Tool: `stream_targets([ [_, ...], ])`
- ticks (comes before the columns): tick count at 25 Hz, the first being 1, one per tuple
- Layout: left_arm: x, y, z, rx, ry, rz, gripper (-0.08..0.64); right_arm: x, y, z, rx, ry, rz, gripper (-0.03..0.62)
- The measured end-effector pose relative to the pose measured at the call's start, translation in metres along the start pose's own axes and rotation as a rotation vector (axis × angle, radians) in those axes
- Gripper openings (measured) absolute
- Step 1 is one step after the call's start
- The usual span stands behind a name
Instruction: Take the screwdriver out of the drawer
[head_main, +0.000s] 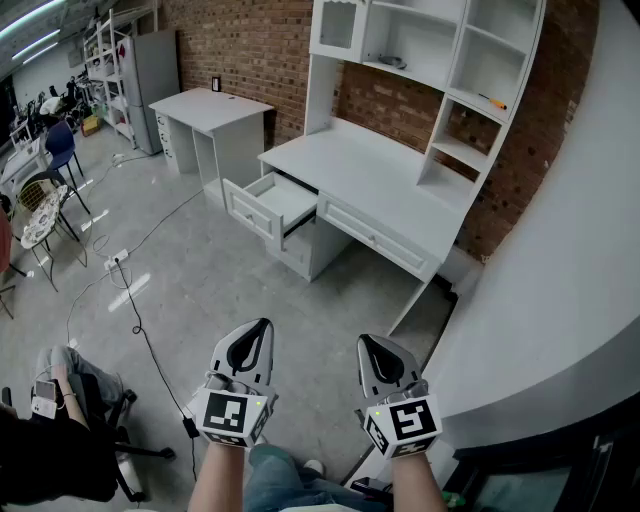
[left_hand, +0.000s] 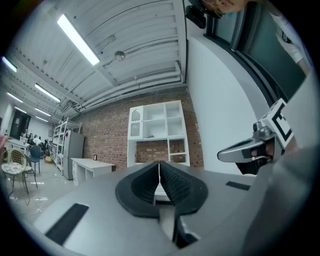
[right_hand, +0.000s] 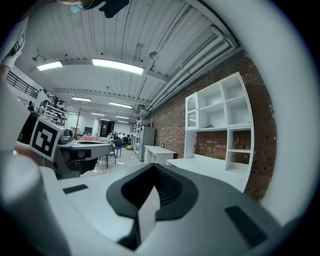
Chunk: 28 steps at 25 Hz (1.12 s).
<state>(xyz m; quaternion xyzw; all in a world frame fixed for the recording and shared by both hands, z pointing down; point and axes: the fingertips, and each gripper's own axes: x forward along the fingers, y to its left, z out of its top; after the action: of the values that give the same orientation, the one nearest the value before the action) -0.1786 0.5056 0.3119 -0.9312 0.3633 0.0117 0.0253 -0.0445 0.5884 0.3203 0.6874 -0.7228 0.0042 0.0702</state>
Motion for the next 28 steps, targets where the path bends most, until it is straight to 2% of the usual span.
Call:
stream_targets([
  [4,0.003,-0.011,-0.003,0.002,-0.018,-0.007,0.015,-0.007,-0.008,-0.003,-0.017,0.008,0.013,0.009],
  [9,0.009,-0.016,-0.010,-0.025,0.001,0.009,0.015,-0.009,-0.017,-0.019,-0.005,0.041,0.017,0.009],
  [15,0.035,-0.007,-0.026,-0.050,0.021,0.005,0.015,0.017,-0.031,-0.030,0.022,0.065,0.010,0.011],
  [23,0.118,0.062,-0.044,-0.119,0.013,0.034,0.015,0.116,-0.055,-0.042,0.025,0.134,-0.008,0.010],
  [28,0.180,0.123,-0.043,-0.140,-0.008,0.030,0.015,0.201,-0.065,-0.024,-0.001,0.130,-0.012,0.011],
])
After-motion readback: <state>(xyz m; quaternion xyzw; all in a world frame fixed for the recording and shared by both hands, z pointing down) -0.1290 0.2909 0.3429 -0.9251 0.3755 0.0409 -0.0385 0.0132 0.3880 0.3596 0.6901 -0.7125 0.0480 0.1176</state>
